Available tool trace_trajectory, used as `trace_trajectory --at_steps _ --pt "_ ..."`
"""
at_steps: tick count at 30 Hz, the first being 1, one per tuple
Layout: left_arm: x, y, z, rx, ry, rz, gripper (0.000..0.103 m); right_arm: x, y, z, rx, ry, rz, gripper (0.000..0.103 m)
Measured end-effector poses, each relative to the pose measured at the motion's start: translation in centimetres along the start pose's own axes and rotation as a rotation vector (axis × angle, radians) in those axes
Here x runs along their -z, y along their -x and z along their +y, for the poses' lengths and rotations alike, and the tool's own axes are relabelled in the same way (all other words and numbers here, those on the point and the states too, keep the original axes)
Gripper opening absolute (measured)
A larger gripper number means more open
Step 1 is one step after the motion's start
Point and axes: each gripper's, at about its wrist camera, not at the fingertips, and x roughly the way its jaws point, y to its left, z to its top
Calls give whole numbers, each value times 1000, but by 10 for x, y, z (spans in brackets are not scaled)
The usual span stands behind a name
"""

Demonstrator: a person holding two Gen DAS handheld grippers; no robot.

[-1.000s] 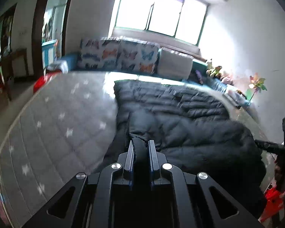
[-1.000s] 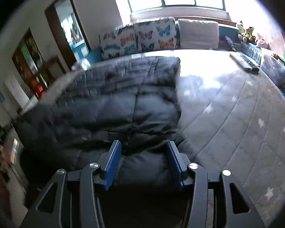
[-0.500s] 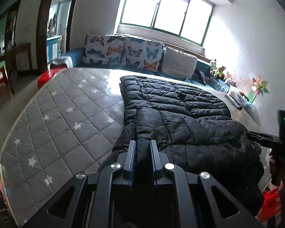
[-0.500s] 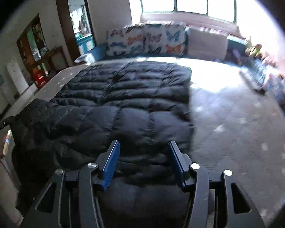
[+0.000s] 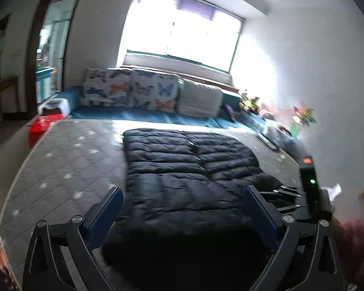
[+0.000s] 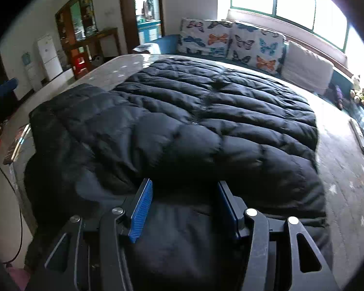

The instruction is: Fold large clothes

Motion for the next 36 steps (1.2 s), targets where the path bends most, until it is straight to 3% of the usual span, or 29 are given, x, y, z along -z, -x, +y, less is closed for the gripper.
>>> trace_trajectory --at_steps 6,9,12,19,23,28,33,36 --pt "-13 -47 -26 115 -37 45 103 -4 -6 22 -25 29 -7 60" --pt "-16 -78 -24 177 11 106 90 -3 -5 27 -50 24 -11 60" --pt "-13 -106 -14 180 38 148 78 -2 -5 31 -67 29 -16 60" --pt "19 -142 17 87 79 233 52 -2 -2 39 -101 65 -21 60" --pt "32 -148 20 64 58 235 52 -9 12 28 -132 31 -46 60" --pt "34 -154 22 59 61 252 52 -17 26 -4 -39 -17 -92 60" --pt "35 -158 24 65 69 258 52 -12 17 -36 64 -71 -72 60" --pt "38 -161 24 66 70 255 52 4 -6 -50 53 -106 -25 62"
